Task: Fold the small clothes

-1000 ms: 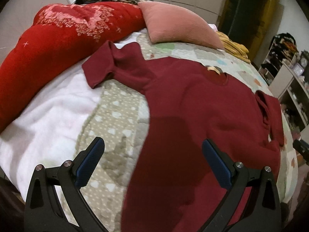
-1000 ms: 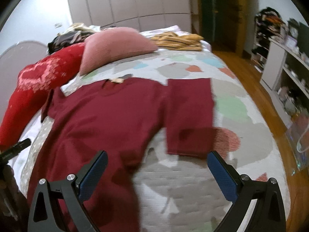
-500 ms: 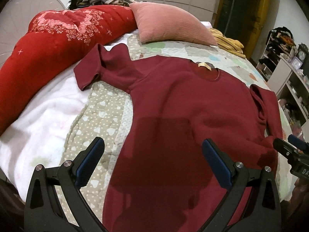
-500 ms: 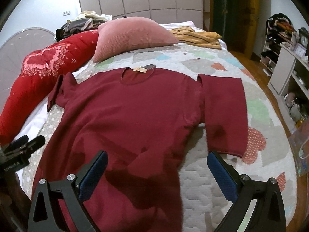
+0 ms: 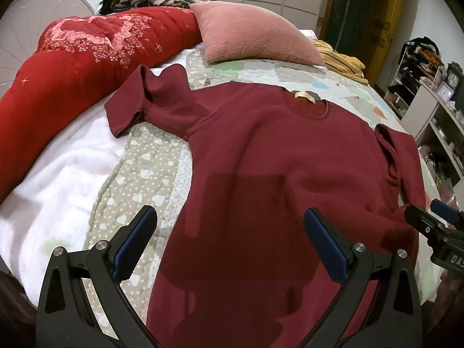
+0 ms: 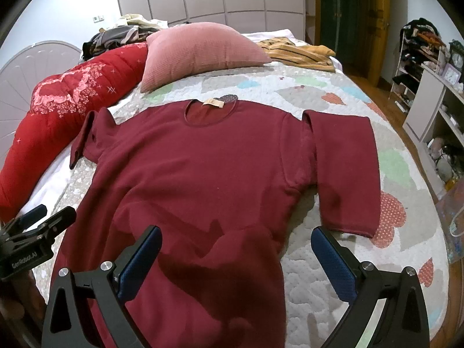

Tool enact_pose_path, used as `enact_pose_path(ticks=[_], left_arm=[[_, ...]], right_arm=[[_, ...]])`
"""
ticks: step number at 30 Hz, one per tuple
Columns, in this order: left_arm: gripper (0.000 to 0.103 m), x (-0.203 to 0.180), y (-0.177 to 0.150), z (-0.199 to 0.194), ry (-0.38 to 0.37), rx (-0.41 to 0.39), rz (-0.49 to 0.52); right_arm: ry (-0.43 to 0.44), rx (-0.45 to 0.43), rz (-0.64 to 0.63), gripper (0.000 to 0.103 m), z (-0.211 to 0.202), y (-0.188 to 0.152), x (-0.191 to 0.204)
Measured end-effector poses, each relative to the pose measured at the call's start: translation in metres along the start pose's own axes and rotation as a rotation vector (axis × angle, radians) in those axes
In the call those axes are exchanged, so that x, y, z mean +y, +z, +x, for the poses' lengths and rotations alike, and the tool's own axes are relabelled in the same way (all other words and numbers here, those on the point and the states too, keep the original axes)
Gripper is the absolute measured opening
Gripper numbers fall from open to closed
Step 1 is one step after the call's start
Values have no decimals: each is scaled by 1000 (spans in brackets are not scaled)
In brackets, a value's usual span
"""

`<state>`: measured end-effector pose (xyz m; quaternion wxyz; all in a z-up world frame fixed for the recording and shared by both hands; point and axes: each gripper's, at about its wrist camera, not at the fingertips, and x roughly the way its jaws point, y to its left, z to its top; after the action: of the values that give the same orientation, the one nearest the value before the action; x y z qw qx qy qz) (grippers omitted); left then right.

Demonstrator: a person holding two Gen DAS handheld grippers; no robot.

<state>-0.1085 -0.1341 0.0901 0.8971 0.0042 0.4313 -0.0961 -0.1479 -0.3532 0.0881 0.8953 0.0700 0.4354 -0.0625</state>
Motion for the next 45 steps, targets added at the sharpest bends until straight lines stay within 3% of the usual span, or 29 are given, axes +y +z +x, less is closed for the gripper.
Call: enact_pose_path(ticks=[25,45], left_arm=[[102,-3,7,24,-10,34,-3],[102,12,34,46,-3,16,-1]], right_arm=[[-8,31,-29,103,27,12,13],[3,36,-58,103,50,32,43]])
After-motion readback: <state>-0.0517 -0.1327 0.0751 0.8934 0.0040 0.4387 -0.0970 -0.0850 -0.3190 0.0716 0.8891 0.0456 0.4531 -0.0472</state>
